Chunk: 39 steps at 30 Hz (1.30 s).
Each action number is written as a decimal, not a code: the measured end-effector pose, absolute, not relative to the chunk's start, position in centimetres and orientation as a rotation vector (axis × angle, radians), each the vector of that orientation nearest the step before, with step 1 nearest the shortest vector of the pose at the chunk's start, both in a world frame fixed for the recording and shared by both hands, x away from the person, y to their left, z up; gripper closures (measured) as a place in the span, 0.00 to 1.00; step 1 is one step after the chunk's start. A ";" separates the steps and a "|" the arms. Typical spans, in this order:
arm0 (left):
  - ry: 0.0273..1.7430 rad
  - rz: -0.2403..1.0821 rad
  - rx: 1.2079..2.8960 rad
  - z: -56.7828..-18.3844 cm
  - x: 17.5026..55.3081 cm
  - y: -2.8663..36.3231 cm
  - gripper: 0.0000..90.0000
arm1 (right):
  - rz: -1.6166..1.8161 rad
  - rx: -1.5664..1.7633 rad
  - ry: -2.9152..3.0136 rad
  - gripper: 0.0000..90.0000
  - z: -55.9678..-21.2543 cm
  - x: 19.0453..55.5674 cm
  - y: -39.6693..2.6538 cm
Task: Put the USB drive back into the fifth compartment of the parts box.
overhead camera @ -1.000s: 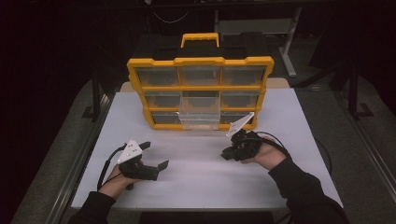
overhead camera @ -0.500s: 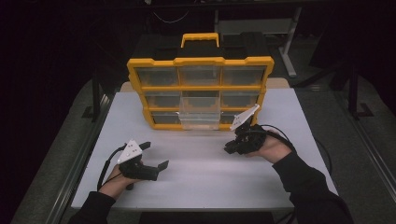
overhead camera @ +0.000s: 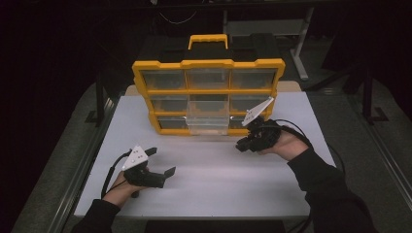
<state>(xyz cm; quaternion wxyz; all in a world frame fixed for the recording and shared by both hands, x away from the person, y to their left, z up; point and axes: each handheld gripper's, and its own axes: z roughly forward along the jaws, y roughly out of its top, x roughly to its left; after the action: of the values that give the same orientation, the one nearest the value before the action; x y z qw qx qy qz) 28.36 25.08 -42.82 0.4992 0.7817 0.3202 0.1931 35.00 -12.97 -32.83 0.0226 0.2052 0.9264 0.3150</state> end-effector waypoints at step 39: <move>0.769 0.449 1.898 -42.9 28.2 24.7 0.00 | 1.032 0.626 2.803 0.87 -24.1 37.9 -13.3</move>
<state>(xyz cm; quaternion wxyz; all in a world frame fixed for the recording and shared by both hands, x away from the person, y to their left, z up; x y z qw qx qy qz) 28.23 24.72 -42.88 0.4993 0.7845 0.3177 0.1855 37.87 -13.30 -24.11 0.0447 0.2047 0.9176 0.3379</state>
